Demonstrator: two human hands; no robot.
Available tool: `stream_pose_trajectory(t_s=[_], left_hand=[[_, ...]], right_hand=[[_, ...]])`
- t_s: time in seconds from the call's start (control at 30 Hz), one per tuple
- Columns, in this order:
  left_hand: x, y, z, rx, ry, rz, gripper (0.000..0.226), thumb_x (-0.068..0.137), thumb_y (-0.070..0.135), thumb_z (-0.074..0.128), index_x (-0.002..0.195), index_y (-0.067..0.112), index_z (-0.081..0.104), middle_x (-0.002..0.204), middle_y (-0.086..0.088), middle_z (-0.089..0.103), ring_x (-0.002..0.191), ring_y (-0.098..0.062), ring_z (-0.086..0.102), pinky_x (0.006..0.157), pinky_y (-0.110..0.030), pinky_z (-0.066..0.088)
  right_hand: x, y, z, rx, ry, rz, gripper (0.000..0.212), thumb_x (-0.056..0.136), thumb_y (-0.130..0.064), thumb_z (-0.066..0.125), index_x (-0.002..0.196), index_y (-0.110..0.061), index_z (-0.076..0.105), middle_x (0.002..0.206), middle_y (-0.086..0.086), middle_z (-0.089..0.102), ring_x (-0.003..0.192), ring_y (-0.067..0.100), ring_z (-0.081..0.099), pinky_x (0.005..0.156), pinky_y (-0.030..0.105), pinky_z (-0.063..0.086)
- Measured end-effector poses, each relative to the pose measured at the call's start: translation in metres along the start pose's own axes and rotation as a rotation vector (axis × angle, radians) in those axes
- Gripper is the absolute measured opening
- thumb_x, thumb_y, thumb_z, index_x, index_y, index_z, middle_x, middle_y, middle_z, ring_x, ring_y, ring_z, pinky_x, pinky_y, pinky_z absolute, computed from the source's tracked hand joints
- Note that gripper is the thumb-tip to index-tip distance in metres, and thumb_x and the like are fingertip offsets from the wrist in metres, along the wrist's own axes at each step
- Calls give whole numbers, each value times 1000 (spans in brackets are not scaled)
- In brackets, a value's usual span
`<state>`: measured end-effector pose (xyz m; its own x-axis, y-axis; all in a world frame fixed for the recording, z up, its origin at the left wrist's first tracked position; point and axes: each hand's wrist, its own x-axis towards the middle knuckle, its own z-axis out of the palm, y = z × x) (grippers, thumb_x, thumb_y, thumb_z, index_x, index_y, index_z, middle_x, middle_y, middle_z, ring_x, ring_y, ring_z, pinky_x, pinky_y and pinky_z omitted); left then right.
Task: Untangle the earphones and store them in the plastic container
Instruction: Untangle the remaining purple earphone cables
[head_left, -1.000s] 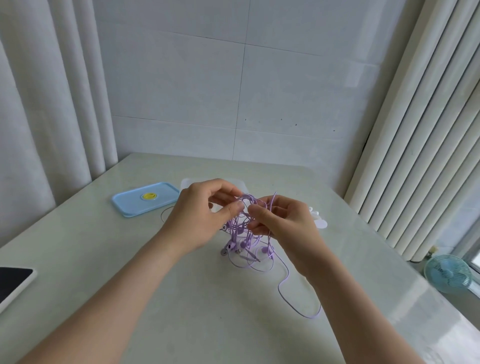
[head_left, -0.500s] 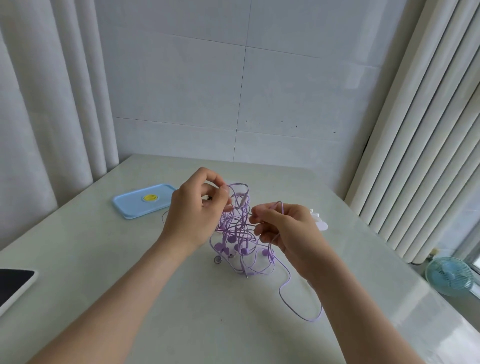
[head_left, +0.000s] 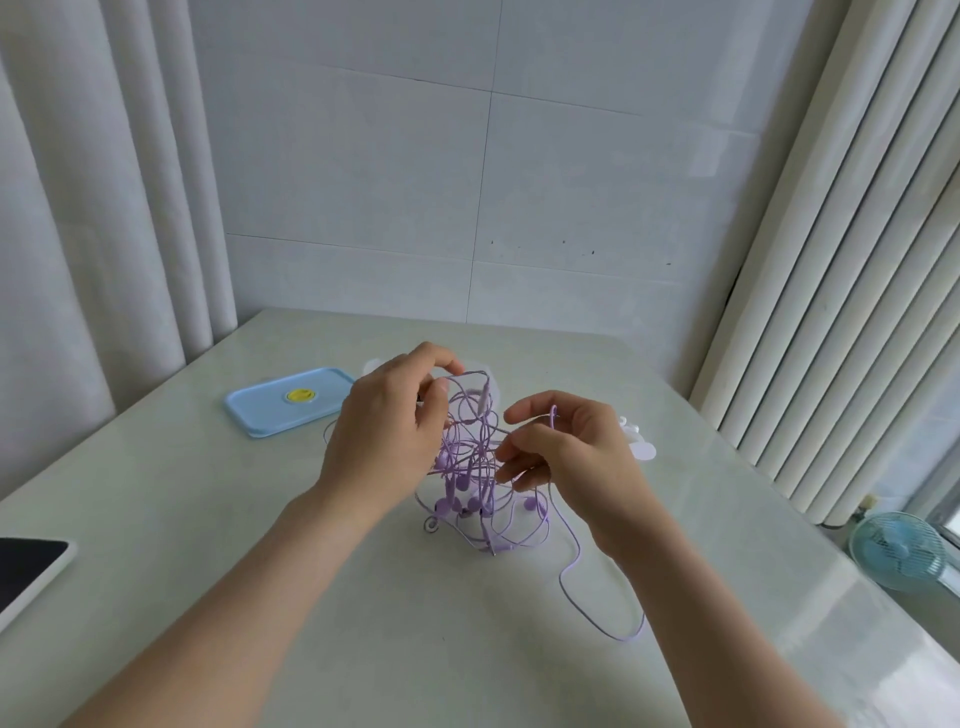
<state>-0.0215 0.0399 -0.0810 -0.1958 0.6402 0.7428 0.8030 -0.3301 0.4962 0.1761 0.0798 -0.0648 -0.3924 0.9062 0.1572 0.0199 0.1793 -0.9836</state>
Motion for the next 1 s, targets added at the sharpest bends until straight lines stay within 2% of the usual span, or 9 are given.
stream_pose_trajectory(t_s=[0.1,0.2,0.3,0.37,0.5,0.63,0.73,0.9,1.0], left_hand=[[0,-3,-2,100,-4,78,3,96,33,75,95,33,73,77,12,67,66,-11,64,62,-37,55],[-1,-4,-2,127,-20,93,8,92,38,79,86,32,77,78,13,66,66,-10,61,60,-35,53],[-1,0,1,111,-33,94,12,97,36,72,88,29,76,83,11,61,68,-10,59,60,-37,53],[-1,1,3,98,-69,72,19,97,39,62,87,27,73,81,10,61,71,-14,59,63,-40,54],[-3,2,7,36,-124,-40,22,97,40,58,86,27,71,73,13,66,70,-12,63,65,-41,56],[-1,7,7,-11,-120,-143,20,100,34,66,83,27,73,69,12,71,69,-13,67,67,-39,57],[-1,11,7,-11,-114,-185,26,101,34,62,80,23,73,71,7,72,72,-13,66,71,-36,55],[8,20,1,-485,-39,-513,57,114,37,37,79,20,79,81,7,69,66,1,52,76,-29,42],[9,16,1,-583,-53,-589,62,114,38,34,76,22,81,89,11,76,76,-9,47,76,-30,39]], right_hand=[[1,1,1,51,40,-7,19,92,11,52,95,1,68,78,24,73,64,34,71,61,38,54],[2,5,4,-38,160,-41,19,92,4,54,92,-6,71,80,14,77,68,26,73,64,35,54],[3,11,5,-426,374,-295,32,84,-5,67,107,-26,66,101,-8,72,91,8,69,82,20,50],[0,12,8,-629,427,-532,44,82,1,68,114,-28,62,114,-9,59,106,9,59,90,15,42],[-6,11,17,-645,386,-799,30,81,4,65,98,-19,74,103,-3,55,98,19,57,85,20,41],[-4,19,21,-664,228,-696,23,78,-20,82,101,-25,77,98,-11,58,93,12,59,83,23,46],[5,31,21,-712,248,-603,13,85,-36,83,95,-29,79,93,-10,57,89,16,62,81,33,50],[13,37,10,-869,258,-436,9,91,-39,79,89,-30,81,91,-8,55,87,19,57,81,38,49],[15,37,5,-917,290,-450,6,93,-29,77,94,-26,82,90,-3,61,87,24,61,81,38,50]])
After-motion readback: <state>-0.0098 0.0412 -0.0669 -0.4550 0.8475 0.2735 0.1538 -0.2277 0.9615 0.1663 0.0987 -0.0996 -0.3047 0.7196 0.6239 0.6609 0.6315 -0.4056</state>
